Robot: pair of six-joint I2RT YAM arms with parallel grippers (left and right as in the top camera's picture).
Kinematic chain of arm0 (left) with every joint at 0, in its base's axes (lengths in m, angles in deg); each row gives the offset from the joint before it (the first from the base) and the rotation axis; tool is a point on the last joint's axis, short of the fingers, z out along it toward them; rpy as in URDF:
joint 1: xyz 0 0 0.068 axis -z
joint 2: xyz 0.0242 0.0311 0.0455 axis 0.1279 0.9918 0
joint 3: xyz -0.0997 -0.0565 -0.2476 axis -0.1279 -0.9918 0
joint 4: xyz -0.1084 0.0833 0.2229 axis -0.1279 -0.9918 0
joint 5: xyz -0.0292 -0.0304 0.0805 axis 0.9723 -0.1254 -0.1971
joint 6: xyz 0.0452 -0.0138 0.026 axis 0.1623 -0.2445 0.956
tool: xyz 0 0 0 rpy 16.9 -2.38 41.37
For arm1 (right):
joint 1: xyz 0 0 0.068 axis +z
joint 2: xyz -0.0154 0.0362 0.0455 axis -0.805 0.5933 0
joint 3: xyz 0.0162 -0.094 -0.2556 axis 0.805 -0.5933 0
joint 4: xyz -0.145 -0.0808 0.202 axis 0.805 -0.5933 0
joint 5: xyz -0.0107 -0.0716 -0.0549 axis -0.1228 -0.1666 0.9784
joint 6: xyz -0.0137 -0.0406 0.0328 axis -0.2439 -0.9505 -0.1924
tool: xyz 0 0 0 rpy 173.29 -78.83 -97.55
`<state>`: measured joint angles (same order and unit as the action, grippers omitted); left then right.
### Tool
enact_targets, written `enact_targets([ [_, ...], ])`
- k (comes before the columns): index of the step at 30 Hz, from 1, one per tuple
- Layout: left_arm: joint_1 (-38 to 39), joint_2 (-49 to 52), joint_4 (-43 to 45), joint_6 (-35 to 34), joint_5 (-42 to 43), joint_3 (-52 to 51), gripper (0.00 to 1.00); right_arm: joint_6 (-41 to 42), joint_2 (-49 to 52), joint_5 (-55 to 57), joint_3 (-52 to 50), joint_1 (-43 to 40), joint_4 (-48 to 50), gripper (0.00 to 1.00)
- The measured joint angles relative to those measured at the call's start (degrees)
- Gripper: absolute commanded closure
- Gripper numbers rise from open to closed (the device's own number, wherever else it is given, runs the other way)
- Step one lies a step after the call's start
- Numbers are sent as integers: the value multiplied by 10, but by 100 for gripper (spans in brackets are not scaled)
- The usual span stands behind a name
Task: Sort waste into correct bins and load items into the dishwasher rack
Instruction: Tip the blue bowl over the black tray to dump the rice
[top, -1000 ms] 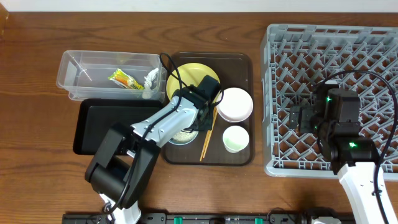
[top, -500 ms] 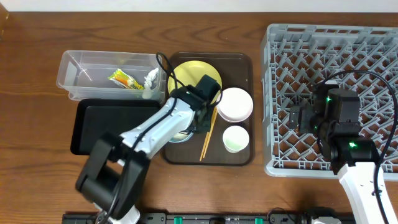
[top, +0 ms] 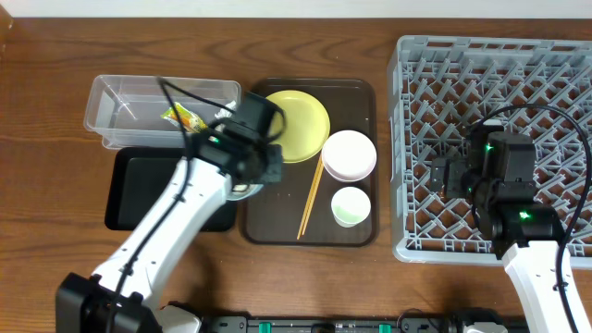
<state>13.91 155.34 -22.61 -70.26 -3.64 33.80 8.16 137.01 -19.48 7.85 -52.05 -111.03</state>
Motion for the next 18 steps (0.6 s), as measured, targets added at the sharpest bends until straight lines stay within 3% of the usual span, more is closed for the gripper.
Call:
enact_targets([
  [8, -174, 1, 9, 97, 195, -16, 94, 0, 0, 0, 0, 0, -2, 1],
  [18, -366, 16, 32, 206, 447, -110, 94, 0, 0, 0, 0, 0, -2, 1],
])
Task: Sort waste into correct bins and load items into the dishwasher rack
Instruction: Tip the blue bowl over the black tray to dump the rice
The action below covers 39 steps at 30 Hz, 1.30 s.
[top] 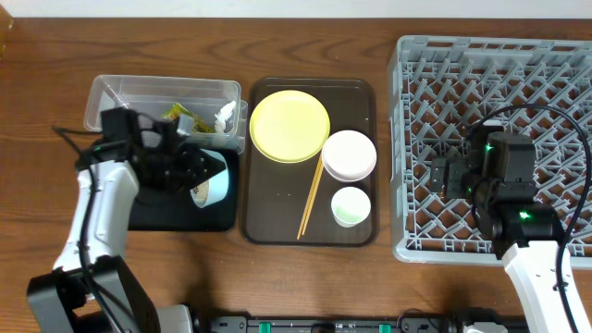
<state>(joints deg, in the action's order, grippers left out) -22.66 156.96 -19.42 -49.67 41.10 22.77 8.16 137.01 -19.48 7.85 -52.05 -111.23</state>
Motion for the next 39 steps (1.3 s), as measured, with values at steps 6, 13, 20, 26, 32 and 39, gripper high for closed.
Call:
enact_targets([
  [6, -66, 24, -3, 45, 119, -14, 94, 0, 0, 0, 0, 0, 0, 1],
  [13, -102, 68, -11, 58, 197, -14, 94, 0, 0, 0, 0, 0, 0, 1],
  [20, -115, 115, -11, 53, 292, -14, 94, 0, 0, 0, 0, 0, 0, 1],
  [26, -116, 121, -12, 13, 331, -14, 94, 0, 0, 0, 0, 0, 0, 1],
  [32, -116, 121, -12, -43, 343, -14, 94, 0, 0, 0, 0, 0, 0, 1],
  [39, -120, 121, -11, -91, 345, -14, 94, 0, 0, 0, 0, 0, 0, 1],
])
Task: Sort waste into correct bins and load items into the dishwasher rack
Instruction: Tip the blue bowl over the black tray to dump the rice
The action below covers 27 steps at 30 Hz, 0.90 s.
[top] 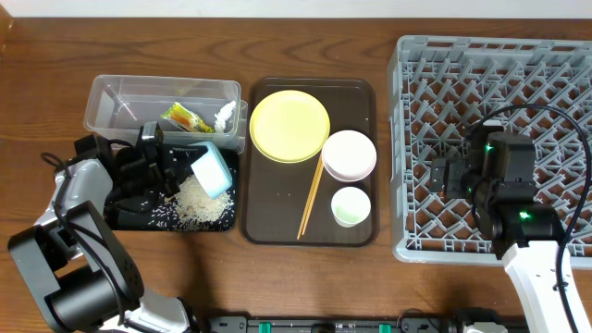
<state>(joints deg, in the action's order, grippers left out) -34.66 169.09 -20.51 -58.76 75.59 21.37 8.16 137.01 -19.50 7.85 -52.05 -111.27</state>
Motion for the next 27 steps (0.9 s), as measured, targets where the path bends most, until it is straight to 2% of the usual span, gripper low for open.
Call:
enact_targets([
  [10, -26, 0, 4, -65, 2, 0, 94, 0, 0, 0, 0, 0, 0, 1],
  [16, -27, 0, 57, -42, -12, -1, 94, 0, 0, 0, 0, 0, 0, 1],
  [23, -27, 0, 63, -49, -141, -1, 94, 0, 0, 0, 0, 0, 0, 1],
  [25, -27, 0, 67, -49, -142, -1, 94, 0, 0, 0, 0, 0, 0, 1],
  [27, -27, 0, 73, -21, -105, -1, 94, 0, 0, 0, 0, 0, 0, 1],
])
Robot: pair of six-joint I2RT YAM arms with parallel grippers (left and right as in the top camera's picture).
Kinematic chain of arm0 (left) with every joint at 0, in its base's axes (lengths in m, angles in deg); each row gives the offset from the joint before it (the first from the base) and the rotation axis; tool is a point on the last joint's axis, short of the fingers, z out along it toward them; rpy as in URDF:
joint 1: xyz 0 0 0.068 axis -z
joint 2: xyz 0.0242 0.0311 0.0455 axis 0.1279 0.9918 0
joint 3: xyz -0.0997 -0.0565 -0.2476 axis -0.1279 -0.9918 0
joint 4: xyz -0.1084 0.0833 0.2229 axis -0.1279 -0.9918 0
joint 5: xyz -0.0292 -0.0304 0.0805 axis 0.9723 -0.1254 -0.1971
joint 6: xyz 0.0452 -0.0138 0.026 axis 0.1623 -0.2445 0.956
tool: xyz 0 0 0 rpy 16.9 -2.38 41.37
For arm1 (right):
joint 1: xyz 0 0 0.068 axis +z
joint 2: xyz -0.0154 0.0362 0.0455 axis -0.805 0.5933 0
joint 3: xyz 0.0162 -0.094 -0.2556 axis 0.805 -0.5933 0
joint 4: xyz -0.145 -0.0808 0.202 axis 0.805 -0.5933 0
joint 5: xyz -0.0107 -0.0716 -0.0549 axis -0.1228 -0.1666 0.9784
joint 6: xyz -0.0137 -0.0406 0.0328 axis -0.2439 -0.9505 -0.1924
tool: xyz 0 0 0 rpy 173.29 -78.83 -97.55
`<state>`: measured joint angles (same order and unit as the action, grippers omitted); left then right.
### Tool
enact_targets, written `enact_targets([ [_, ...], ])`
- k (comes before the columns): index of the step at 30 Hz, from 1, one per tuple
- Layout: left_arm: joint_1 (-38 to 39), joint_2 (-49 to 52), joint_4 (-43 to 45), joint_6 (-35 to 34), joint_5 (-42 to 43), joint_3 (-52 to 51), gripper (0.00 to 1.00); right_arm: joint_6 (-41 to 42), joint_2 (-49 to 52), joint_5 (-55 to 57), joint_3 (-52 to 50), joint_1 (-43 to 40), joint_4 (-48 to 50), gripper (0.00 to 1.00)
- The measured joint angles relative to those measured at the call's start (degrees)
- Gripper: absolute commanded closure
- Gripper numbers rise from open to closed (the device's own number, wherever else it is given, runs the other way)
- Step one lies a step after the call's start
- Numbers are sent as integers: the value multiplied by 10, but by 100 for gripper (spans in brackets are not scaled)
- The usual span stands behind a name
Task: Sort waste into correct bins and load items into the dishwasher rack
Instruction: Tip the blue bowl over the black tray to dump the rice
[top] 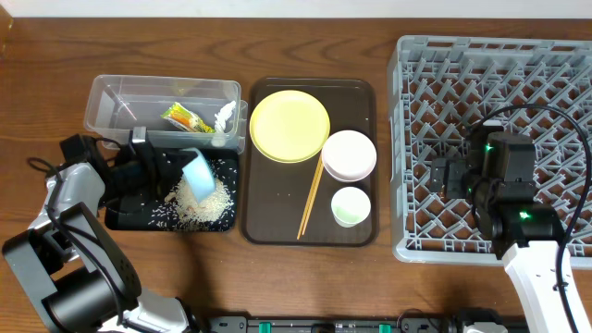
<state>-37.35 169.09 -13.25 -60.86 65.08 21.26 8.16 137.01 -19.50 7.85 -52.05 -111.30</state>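
My left gripper [174,172] is shut on a light blue cup [197,170], held tipped mouth-down over the black tray [123,218]. White rice [202,203] lies spilled on that tray under the cup. On the brown tray [356,92] are a yellow plate [289,125], a white bowl [349,154], a small green cup [351,205] and chopsticks [310,196]. My right gripper [437,174] hovers over the grey dishwasher rack [499,65]; its fingers are too dark to read.
A clear plastic bin [111,97] behind the black tray holds a yellow wrapper [185,118] and a crumpled tissue [223,114]. The rack fills the right side of the wooden table [55,55].
The blue cup sits slightly further left and is tipped more steeply. The rice heap on the black tray has grown. The right arm has not moved.
My left gripper was at the brown tray's left edge beside the yellow plate. Then it held the blue cup on its side over the bare black tray. Later the cup was tipped and rice lay on the tray, and now the heap is bigger.
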Motion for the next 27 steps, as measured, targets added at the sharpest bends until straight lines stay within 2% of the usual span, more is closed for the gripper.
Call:
enact_targets([
  [5, 0, 0, -4, 55, 71, 0, 94, 0, 0, 0, 0, 0, 0, 1],
  [11, 0, 0, -4, 74, 90, 0, 93, 0, 0, 0, 0, 0, 0, 1],
  [20, 0, 0, 5, 35, 102, 0, 94, 0, 0, 0, 0, 0, 0, 1],
  [27, 0, 0, 27, -10, 80, 0, 94, 0, 0, 0, 0, 0, 0, 1],
])
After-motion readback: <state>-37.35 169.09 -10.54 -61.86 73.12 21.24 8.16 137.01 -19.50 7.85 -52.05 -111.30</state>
